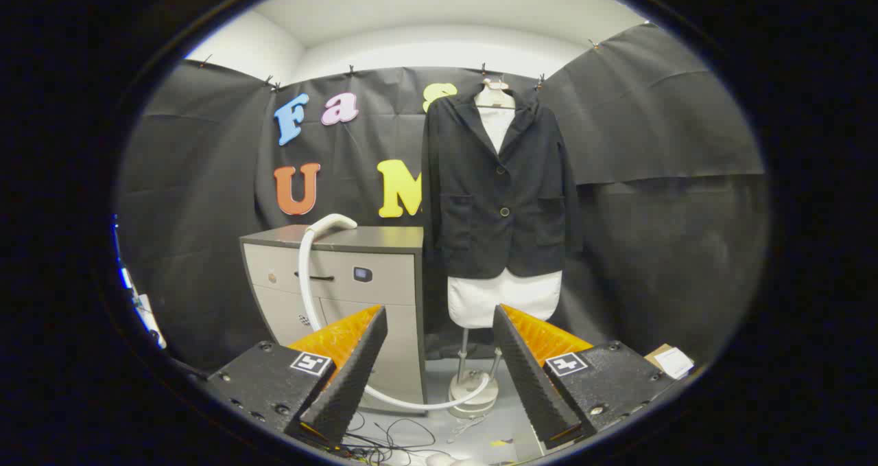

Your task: Iron the clothes twice with a garment steamer, once on the left side and once on the right side.

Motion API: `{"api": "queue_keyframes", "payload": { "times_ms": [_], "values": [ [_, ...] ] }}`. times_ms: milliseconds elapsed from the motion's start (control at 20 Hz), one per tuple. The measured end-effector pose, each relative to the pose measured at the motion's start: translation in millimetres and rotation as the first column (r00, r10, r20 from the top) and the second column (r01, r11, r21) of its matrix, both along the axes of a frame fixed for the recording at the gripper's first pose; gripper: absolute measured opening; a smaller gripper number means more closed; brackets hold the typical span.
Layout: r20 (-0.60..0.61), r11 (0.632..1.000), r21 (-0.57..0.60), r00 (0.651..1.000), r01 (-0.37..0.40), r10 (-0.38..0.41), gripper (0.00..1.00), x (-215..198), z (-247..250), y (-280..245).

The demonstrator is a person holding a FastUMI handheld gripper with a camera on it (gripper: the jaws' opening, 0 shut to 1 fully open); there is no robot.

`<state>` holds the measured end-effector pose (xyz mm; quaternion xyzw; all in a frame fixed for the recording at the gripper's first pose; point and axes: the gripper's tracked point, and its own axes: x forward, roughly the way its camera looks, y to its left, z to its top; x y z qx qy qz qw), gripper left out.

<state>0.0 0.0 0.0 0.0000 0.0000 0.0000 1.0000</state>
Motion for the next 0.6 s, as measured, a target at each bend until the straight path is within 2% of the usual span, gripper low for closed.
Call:
{"api": "queue_keyframes", "payload": {
  "times_ms": [600],
  "values": [
    [-0.011,1.0,0.012,1.0,0.014,-0.014,0.99,4,6,13]
  ]
}}
